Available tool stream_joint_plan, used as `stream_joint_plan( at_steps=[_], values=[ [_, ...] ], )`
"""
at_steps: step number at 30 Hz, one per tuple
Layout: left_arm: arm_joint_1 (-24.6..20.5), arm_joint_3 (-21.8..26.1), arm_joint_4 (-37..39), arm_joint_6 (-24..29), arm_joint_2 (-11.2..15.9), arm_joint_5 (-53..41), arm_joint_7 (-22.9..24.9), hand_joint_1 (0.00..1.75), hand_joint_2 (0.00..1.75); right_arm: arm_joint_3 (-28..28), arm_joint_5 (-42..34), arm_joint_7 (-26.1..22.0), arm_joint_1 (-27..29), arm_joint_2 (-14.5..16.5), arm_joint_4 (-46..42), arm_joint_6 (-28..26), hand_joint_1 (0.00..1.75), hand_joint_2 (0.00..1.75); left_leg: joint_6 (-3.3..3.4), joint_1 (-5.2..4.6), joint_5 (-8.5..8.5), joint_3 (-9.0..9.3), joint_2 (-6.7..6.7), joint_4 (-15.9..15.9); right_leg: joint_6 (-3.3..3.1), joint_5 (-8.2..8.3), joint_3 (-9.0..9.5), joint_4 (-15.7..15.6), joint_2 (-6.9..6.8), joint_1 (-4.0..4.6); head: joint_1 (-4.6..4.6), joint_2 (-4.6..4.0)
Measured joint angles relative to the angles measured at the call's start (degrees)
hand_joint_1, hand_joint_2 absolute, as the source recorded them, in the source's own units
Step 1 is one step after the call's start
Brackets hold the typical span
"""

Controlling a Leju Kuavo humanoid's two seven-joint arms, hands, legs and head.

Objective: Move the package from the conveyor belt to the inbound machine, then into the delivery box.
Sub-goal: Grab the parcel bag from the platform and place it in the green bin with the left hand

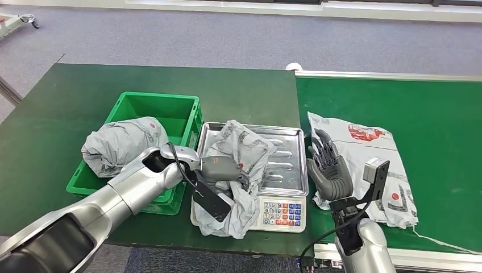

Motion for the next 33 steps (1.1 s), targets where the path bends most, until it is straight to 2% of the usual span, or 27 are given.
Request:
stream_joint_plan(
  at_steps=[19, 22, 27, 31, 33],
  values=[
    [-1.29, -2.45, -1.82, 1.39, 1.02, 1.77, 0.93, 1.75, 1.75, 0.0, -0.32, -0.12, 0.04, -0.46, 0.0, 0.03, 0.0, 1.75, -0.01, 0.0, 0.01, 0.0, 0.0, 0.0, -0.01, 0.01, -0.01, 0.0, 0.0, 0.0, 0.01, 0.0],
    [-1.5, -2.58, -6.31, 2.9, 2.68, 4.24, 4.03, 1.75, 1.75, 0.0, -0.99, -0.34, 0.3, -0.69, -0.05, 0.42, 0.0, 1.75, -0.01, 0.0, 0.02, -0.01, 0.0, 0.01, -0.03, 0.03, -0.04, 0.01, 0.0, 0.01, 0.01, 0.0],
    [-3.11, -1.07, -18.12, 7.74, 7.36, 4.46, 12.35, 1.75, 1.75, -0.34, -1.92, -0.67, 1.29, -0.91, -0.34, 1.48, 0.0, 1.75, -0.02, 0.02, 0.02, -0.09, -0.01, 0.0, -0.05, 0.03, -0.07, 0.02, -0.01, 0.02, 0.0, 0.0],
    [-2.57, 2.26, -23.78, 16.34, 11.25, -3.79, 19.0, 1.75, 1.75, -0.39, -1.78, -1.04, 1.83, -0.89, -0.44, 2.14, 0.0, 1.75, -0.02, 0.03, 0.01, -0.08, 0.1, -0.03, -0.05, 0.03, -0.08, 0.03, 0.09, -0.01, 0.0, 0.0],
    [-0.86, 5.48, -23.55, 22.16, 12.93, -7.56, 19.74, 1.75, 1.75, -0.42, -1.39, -1.03, 1.97, -0.86, -0.48, 2.22, 0.0, 1.75, -0.02, 0.03, 0.01, -0.06, 0.21, -0.04, -0.05, 0.03, -0.12, 0.03, 0.22, 0.0, -0.01, 0.0]
  ],
)
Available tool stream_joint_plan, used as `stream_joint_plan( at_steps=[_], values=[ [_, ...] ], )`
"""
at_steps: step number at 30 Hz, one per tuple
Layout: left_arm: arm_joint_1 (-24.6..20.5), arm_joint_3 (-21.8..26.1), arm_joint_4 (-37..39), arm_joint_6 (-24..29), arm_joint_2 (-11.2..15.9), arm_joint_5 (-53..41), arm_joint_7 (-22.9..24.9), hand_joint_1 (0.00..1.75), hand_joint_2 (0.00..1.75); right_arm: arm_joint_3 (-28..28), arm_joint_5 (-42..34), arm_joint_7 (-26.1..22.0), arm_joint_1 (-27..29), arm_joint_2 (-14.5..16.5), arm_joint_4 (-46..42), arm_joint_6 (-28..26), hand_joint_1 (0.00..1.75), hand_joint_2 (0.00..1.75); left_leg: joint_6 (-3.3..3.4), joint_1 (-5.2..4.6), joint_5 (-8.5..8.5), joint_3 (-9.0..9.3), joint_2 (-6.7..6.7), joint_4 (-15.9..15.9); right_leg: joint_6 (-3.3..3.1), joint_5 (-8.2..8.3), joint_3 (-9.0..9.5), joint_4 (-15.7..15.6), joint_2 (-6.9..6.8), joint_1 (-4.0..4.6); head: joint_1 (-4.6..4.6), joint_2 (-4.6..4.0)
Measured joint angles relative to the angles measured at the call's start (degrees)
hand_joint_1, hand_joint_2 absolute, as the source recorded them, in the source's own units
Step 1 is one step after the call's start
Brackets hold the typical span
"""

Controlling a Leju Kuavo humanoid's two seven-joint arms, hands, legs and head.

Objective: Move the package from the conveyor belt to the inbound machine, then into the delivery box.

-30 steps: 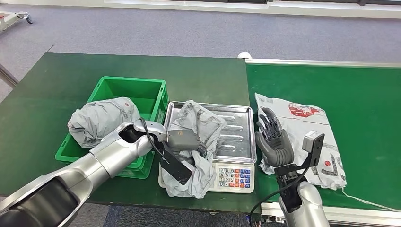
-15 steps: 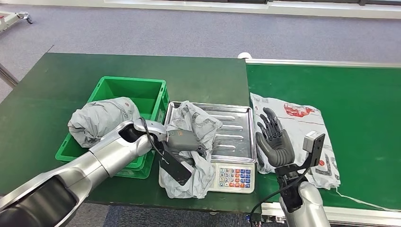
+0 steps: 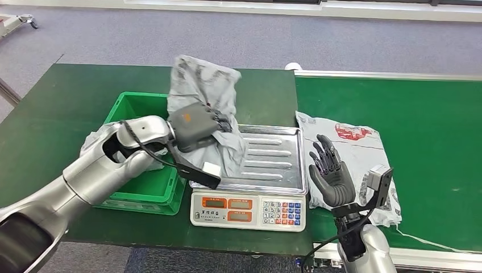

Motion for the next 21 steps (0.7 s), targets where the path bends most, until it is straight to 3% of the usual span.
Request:
stream_joint_plan(
  at_steps=[6, 11, 16, 17, 20, 21],
  values=[
    [8.01, 13.84, 4.92, 14.24, 2.23, -6.46, -1.3, 1.75, 1.75, -0.56, 1.2, 0.21, 0.36, 0.12, -0.39, -0.11, 0.0, 1.75, -0.03, 0.01, 0.02, 0.01, 0.06, -0.01, -0.02, 0.0, -0.03, 0.01, 0.08, 0.04, 0.01, 0.0],
    [13.65, 23.55, 8.16, 16.23, 2.28, -9.65, -1.19, 1.75, 1.75, -1.27, 1.79, -0.05, 0.75, 0.13, -0.39, -0.08, 0.0, 1.75, -0.02, 0.03, 0.01, -0.05, 0.09, -0.01, -0.02, -0.01, -0.08, 0.01, 0.11, 0.01, 0.01, 0.0],
    [15.63, 30.57, 14.26, 14.81, 2.56, -13.35, -2.08, 1.75, 1.75, -1.48, 2.1, -0.13, 0.78, 0.13, -0.39, -0.28, 0.0, 1.75, -0.02, 0.03, 0.01, -0.07, 0.09, -0.01, -0.02, 0.0, -0.1, 0.01, 0.11, 0.01, 0.0, 0.0],
    [15.76, 31.34, 15.66, 14.35, 2.8, -14.2, -2.44, 1.66, 1.75, -1.49, 2.18, -0.13, 0.79, 0.13, -0.4, -0.37, 0.0, 1.75, -0.02, 0.03, 0.01, -0.07, 0.1, -0.01, -0.02, 0.0, -0.11, 0.01, 0.11, 0.02, 0.01, 0.0],
    [15.74, 32.63, 19.69, 13.86, 3.73, -16.31, -2.87, 0.35, 1.75, -1.53, 2.26, -0.13, 0.91, 0.13, -0.44, -0.47, 0.0, 1.75, -0.03, 0.03, 0.01, -0.04, 0.16, -0.01, -0.03, 0.0, -0.13, 0.01, 0.12, 0.04, 0.01, 0.0],
    [15.65, 32.98, 20.87, 13.87, 3.97, -16.59, -2.95, 0.0, 1.75, -1.54, 2.27, -0.12, 0.98, 0.13, -0.48, -0.48, 0.0, 1.75, -0.03, 0.03, 0.01, -0.04, 0.18, -0.01, -0.04, 0.01, -0.13, 0.01, 0.12, 0.05, -0.01, 0.0]
  ],
)
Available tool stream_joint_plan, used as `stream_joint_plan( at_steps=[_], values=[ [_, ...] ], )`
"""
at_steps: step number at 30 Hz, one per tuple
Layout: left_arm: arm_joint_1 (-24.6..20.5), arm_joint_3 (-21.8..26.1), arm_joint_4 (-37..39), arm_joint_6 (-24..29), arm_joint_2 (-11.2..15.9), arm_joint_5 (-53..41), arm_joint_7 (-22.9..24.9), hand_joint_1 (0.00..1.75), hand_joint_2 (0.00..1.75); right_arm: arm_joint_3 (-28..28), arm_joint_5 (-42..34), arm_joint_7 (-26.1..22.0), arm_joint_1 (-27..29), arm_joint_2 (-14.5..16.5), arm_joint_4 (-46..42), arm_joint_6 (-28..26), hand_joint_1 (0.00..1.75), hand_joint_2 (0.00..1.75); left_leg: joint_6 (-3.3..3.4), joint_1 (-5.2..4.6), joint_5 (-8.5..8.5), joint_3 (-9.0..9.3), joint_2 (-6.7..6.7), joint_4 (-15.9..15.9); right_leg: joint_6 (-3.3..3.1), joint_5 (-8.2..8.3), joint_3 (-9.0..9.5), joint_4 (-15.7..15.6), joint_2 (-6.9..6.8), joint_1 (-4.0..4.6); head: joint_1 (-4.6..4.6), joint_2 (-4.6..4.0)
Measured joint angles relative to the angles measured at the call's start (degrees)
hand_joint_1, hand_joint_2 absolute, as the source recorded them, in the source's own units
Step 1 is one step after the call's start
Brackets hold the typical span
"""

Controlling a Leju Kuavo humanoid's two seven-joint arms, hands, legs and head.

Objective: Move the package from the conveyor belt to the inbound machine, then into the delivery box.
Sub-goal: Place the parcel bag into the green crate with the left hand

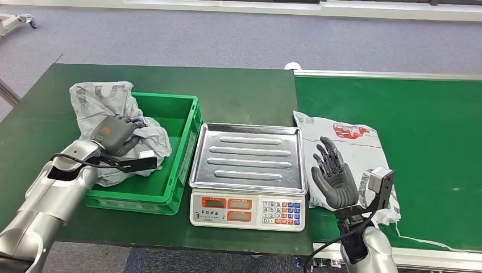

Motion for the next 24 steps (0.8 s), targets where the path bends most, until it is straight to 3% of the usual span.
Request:
stream_joint_plan(
  at_steps=[6, 16, 24],
  values=[
    [-1.02, 1.54, 4.36, 0.24, 0.23, 0.39, -0.6, 0.0, 1.75, -0.02, 0.04, 0.05, 0.16, 0.0, -0.41, -0.04, 0.0, 1.75, -0.03, 0.0, 0.01, 0.03, 0.03, -0.01, -0.06, 0.04, 0.0, 0.01, 0.04, 0.03, 0.01, 0.0],
    [-1.05, 3.39, 4.64, 3.18, -1.25, 2.75, -1.33, 0.0, 1.75, -0.02, 0.4, 0.21, 0.78, 0.01, -1.44, -0.55, 0.0, 1.75, -0.06, 0.0, 0.04, 0.03, 0.08, -0.01, -0.12, 0.09, -0.04, 0.01, 0.08, 0.03, 0.01, 0.0],
    [2.07, 7.38, -4.41, 0.02, -5.48, 17.21, -2.47, 0.0, 1.75, -0.02, 1.21, 0.46, 1.13, 0.0, -1.73, -1.34, 0.0, 1.75, -0.05, 0.0, 0.03, -0.05, 0.01, 0.0, -0.11, 0.09, -0.04, 0.0, 0.03, -0.01, 0.02, 0.0]
  ],
)
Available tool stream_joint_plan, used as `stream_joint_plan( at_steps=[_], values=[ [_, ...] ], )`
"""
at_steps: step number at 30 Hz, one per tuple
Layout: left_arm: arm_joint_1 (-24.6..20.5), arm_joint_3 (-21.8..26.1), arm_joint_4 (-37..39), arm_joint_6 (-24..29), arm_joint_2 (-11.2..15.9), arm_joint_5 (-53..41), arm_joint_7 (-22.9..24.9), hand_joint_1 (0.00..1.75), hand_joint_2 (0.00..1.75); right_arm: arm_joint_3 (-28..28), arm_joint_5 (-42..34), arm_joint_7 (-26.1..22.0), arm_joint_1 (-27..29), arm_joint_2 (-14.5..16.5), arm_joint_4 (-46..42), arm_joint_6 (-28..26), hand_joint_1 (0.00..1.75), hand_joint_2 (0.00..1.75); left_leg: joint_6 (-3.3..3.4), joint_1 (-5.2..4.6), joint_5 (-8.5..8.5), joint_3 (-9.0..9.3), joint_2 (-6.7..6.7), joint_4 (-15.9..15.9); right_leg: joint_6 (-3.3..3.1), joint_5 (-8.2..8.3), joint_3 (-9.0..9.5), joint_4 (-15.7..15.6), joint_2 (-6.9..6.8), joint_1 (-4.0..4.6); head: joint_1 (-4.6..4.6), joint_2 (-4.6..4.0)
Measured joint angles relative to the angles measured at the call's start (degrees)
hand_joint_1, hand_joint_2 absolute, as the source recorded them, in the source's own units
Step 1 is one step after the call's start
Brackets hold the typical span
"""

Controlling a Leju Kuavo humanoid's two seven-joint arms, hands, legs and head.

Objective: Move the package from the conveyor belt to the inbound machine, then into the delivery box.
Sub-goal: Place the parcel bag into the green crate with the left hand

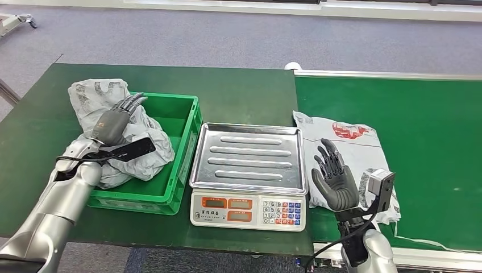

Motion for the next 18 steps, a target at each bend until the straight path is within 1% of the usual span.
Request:
stream_joint_plan(
  at_steps=[4, 6, 7, 9, 10, 12, 15, 18],
  values=[
    [0.98, 0.88, -3.42, -0.52, -1.08, 0.91, 0.42, 0.0, 1.75, 0.01, 0.07, 0.06, 0.01, 0.0, 0.0, -0.15, 0.0, 1.75, 0.01, 0.0, -0.01, -0.01, 0.02, 0.0, 0.01, 0.01, -0.03, 0.0, 0.01, -0.01, -0.02, 0.0],
    [1.27, 1.17, -4.35, -1.7, -1.37, 2.74, 0.03, 0.0, 1.75, 0.0, 0.09, 0.08, -0.01, 0.0, 0.0, -0.2, 0.0, 1.75, 0.01, -0.01, 0.0, -0.01, 0.01, 0.0, 0.01, 0.01, -0.03, -0.01, 0.0, 0.0, -0.01, 0.0],
    [1.55, 1.55, -4.94, -3.63, -1.78, 5.49, -0.51, 0.0, 1.75, 0.0, 0.12, 0.15, -0.06, 0.0, 0.04, -0.24, 0.0, 1.75, 0.01, -0.01, 0.0, -0.01, 0.01, 0.0, 0.01, 0.01, -0.03, -0.01, -0.01, 0.01, -0.02, 0.0],
    [2.82, 3.16, -7.36, -9.73, -3.28, 15.07, -1.14, 0.0, 1.75, 0.04, 0.25, 0.31, -0.45, 0.01, 0.39, -0.36, 0.0, 1.75, 0.01, -0.01, 0.0, -0.01, 0.01, 0.0, 0.01, 0.01, -0.02, 0.0, -0.01, 0.01, -0.03, 0.0],
    [3.77, 3.99, -9.26, -13.21, -4.3, 20.78, -0.87, 0.0, 1.75, 0.13, 0.33, 0.37, -0.83, 0.01, 0.77, -0.49, 0.0, 1.75, 0.01, -0.01, 0.0, -0.01, 0.01, 0.0, 0.01, 0.01, -0.02, 0.0, -0.01, 0.0, -0.02, 0.0],
    [5.7, 4.76, -13.14, -18.34, -6.21, 30.05, 0.18, 0.0, 1.75, 0.5, 0.5, 0.37, -1.94, 0.03, 1.8, -0.88, 0.0, 1.75, 0.01, -0.01, 0.0, -0.02, 0.01, 0.0, 0.01, 0.01, -0.01, 0.0, -0.01, -0.01, 0.0, 0.0],
    [8.1, 4.7, -17.46, -23.26, -8.44, 39.72, 0.76, 0.0, 1.75, 1.51, 0.63, 0.31, -3.63, 0.22, 3.53, -1.38, 0.0, 1.75, 0.02, -0.02, -0.01, -0.03, 0.0, 0.0, 0.02, 0.02, -0.02, -0.01, -0.01, -0.04, -0.01, 0.0],
    [10.15, 4.59, -20.14, -26.03, -10.84, 46.81, 0.57, 0.0, 1.75, 2.57, 0.78, 0.26, -5.21, 0.58, 5.19, -1.72, 0.0, 1.75, 0.02, -0.03, -0.01, -0.03, -0.05, 0.01, 0.03, 0.02, -0.01, -0.02, -0.03, -0.03, -0.01, 0.0]
  ],
)
